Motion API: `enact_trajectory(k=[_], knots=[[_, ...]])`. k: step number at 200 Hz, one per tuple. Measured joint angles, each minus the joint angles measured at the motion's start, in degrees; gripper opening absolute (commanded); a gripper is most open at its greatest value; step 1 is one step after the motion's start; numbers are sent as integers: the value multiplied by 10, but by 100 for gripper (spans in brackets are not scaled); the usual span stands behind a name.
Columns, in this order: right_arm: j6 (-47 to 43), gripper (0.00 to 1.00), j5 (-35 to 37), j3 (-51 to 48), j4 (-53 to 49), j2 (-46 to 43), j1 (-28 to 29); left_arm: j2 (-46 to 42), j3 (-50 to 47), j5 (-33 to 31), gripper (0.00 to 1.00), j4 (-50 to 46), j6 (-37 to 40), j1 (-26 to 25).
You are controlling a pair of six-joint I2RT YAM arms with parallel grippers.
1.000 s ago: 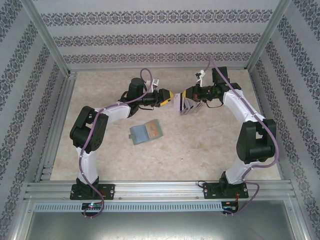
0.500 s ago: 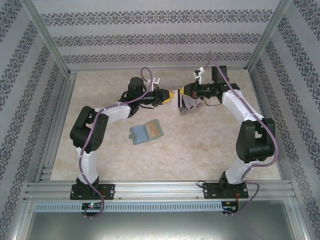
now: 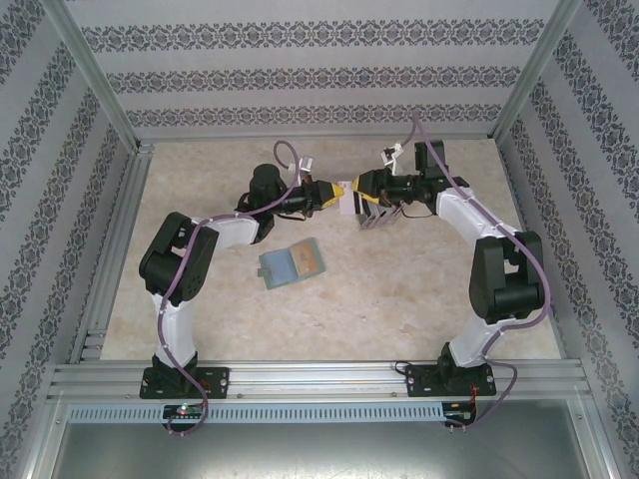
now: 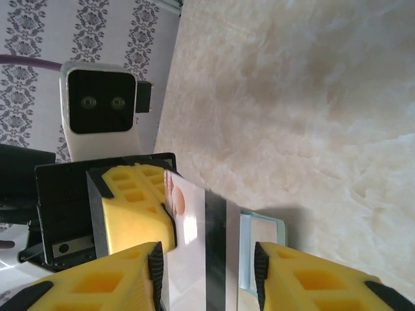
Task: Put the credit cards into the card holder
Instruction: Pick up the credit card from the storage box.
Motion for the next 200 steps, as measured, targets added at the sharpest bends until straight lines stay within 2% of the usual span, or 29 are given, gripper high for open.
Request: enact_trajectory(k=[28,56,98,134,173,200], knots=[[31,45,-2,-25,40,-4,5,0,0,-11,0,8,-3,4],[49,38,-4,-31,63,-4,17,0,0,-17,0,8,-2,4],[55,13,-7,-35,71,-4,23,0,0,-19,0,8,-2,4],[49,16,-3,-35,62,-9,23,-2,-14,-21,0,15,-2,5],[46,2,-4,-40,61,-10,24,-5,-26,-21,0,15,-2,7],[47,0,-4,-43,62,-10,24,-5,-26,-21,0,14,-2,7]])
